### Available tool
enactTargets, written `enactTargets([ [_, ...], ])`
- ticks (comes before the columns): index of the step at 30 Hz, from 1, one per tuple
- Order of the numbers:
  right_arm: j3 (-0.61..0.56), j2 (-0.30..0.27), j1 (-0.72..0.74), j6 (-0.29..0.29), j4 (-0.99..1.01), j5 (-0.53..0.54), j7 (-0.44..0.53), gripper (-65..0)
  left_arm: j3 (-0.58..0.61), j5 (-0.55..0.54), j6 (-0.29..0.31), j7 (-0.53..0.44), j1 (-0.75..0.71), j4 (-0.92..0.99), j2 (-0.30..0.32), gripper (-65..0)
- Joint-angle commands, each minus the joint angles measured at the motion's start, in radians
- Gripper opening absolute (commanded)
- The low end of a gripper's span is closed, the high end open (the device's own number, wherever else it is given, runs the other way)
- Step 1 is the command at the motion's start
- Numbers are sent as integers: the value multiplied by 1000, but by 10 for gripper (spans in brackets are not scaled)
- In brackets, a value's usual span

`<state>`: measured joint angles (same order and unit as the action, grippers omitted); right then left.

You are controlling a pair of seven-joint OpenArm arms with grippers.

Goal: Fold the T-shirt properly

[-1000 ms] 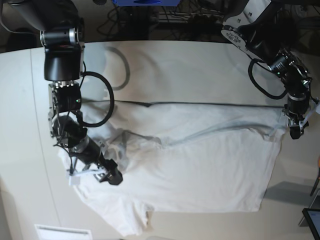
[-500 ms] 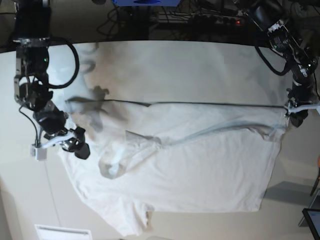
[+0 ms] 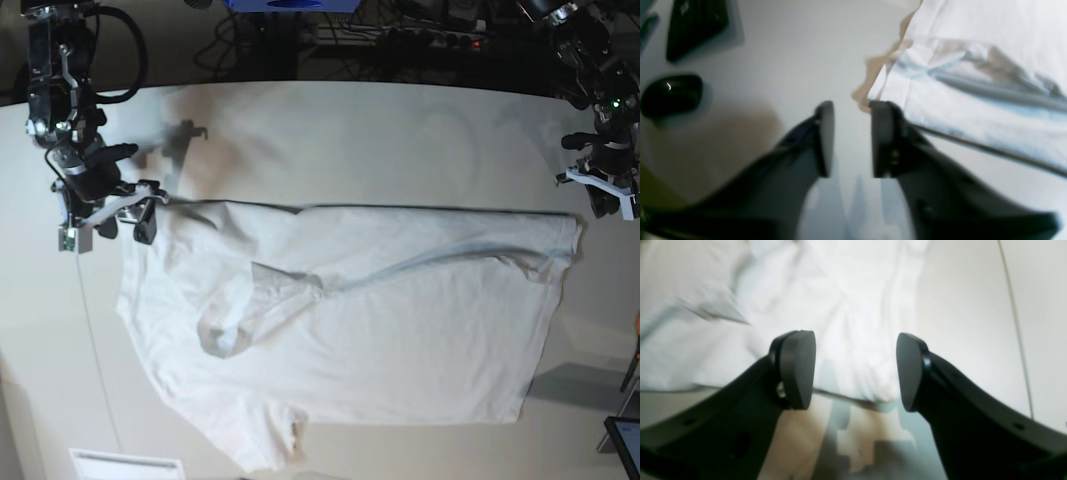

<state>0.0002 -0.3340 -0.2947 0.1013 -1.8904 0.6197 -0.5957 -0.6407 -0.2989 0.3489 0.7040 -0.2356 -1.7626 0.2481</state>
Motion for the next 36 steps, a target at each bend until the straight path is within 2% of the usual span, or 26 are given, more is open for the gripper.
enactTargets([
  [1, 8, -10, 10, -5, -22, -22, 32, -286, -5, 28, 3, -28, 8, -16, 17, -601],
  [3, 7, 5, -5, -7, -24, -77, 32, -286, -3, 69, 26, -70, 15, -15, 17, -650],
  [7, 4, 28, -42, -12, -25, -154, 73, -286, -1, 137, 35, -168, 48, 54, 17, -650],
  [13, -1, 28, -64, -13, -44, -154, 89, -286, 63, 197, 37, -183, 143, 232, 35, -650],
  [23, -1, 29, -56, -13, -19, -154, 89, -284, 101, 205, 37, -183, 232, 316, 36, -650],
  [30, -2, 51, -56, -16, -4, -154, 89, -284, 155, 206, 35, -185, 238, 392, 78, -650],
  [33, -2, 60, -56, -65, 2, -154, 89, -284, 158, 206, 34, -221, 238, 422, 79, -650],
  [36, -2, 82, -50, -74, 7, -157, 89, -284, 161, 206, 34, -248, 235, 458, 81, -650],
])
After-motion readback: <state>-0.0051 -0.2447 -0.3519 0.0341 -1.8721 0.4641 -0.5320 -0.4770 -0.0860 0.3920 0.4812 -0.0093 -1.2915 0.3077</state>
